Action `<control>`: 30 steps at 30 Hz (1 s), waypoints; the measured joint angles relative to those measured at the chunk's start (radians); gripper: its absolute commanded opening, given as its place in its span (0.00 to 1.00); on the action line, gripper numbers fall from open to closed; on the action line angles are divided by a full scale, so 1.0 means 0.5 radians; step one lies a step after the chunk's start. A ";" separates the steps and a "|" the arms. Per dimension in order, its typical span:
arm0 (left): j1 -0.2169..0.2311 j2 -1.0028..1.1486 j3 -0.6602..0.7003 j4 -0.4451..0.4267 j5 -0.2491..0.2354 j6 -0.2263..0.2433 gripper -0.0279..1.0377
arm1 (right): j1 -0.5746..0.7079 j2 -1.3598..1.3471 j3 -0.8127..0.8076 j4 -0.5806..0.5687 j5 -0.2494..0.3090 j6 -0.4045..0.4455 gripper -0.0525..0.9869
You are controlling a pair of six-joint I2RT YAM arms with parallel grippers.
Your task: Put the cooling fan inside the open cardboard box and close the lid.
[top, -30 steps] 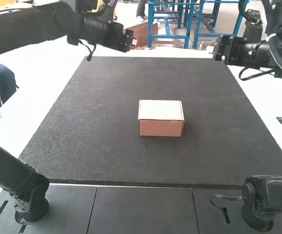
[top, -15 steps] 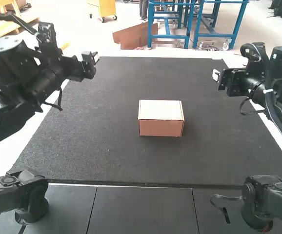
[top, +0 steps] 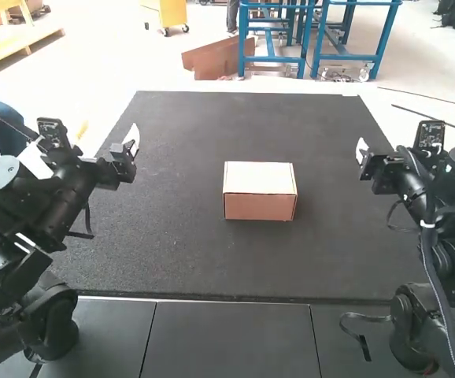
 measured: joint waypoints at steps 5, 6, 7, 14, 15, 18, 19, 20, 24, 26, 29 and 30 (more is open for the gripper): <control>0.000 -0.259 -0.169 -0.112 -0.022 0.000 0.93 | -0.005 -0.252 -0.162 0.008 0.006 0.000 0.92; 0.000 -0.280 -0.193 -0.116 -0.030 0.000 0.93 | -0.007 -0.289 -0.183 0.010 0.005 0.000 0.92; 0.000 -0.285 -0.214 -0.119 -0.036 -0.001 0.93 | -0.007 -0.311 -0.194 0.010 0.004 0.000 0.92; 0.072 -0.285 -0.249 -0.243 -0.051 -0.049 0.92 | -0.008 -0.338 -0.255 0.021 0.003 0.000 0.92; 0.096 -0.285 -0.249 -0.286 -0.050 -0.067 0.92 | -0.008 -0.359 -0.284 0.021 0.003 -0.001 0.92; 0.185 -0.285 -0.249 -0.407 -0.050 -0.127 0.92 | -0.008 -0.475 -0.364 -0.075 0.005 -0.001 0.92; 0.227 -0.285 -0.249 -0.433 -0.050 -0.149 0.92 | -0.009 -0.506 -0.365 -0.141 0.005 -0.002 0.92; 0.270 -0.285 -0.249 -0.450 -0.048 -0.166 0.92 | -0.009 -0.519 -0.364 -0.153 0.005 -0.002 0.92; 0.465 -0.285 -0.249 -0.492 0.025 -0.228 0.91 | -0.016 -0.526 -0.364 -0.240 0.006 0.001 0.92; 0.550 -0.285 -0.249 -0.506 0.101 -0.242 0.90 | -0.016 -0.526 -0.363 -0.260 0.006 0.008 0.92; 0.645 -0.285 -0.249 -0.507 0.230 -0.241 0.91 | -0.016 -0.526 -0.363 -0.283 0.006 0.017 0.92; 0.662 -0.285 -0.249 -0.505 0.266 -0.233 0.92 | -0.016 -0.526 -0.363 -0.295 0.006 0.018 0.92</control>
